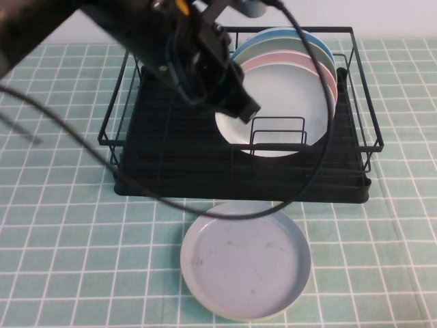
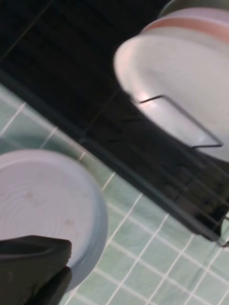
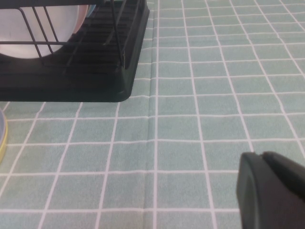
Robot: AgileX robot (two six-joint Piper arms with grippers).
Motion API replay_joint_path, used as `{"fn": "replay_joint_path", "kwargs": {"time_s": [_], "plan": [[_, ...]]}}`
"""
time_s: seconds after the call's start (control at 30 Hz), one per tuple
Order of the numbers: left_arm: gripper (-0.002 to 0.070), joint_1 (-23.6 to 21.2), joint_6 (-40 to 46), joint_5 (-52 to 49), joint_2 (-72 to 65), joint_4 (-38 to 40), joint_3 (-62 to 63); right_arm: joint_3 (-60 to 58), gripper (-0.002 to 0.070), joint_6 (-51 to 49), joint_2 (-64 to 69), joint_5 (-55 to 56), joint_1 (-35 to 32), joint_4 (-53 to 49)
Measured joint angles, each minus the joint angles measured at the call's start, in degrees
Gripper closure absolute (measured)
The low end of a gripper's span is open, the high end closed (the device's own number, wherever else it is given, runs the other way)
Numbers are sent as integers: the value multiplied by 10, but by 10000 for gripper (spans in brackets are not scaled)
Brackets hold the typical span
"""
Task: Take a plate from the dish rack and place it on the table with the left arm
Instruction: Grasp the plate from the shelf
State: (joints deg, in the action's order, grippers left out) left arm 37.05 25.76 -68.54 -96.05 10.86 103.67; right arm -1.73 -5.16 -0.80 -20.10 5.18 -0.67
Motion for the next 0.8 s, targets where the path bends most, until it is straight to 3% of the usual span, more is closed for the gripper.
{"fn": "replay_joint_path", "kwargs": {"time_s": [0.17,0.23,0.33,0.43,0.5,0.8], "plan": [[671,0,13,15,-64,-55,56,0,694,0,0,0,0,0],[632,0,18,27,-81,-85,59,0,694,0,0,0,0,0],[492,0,35,42,-106,-109,59,0,694,0,0,0,0,0],[297,0,43,80,-126,-109,59,0,694,0,0,0,0,0],[230,0,43,113,-136,-109,59,0,694,0,0,0,0,0],[249,0,61,224,-148,-99,59,0,694,0,0,0,0,0]]}}
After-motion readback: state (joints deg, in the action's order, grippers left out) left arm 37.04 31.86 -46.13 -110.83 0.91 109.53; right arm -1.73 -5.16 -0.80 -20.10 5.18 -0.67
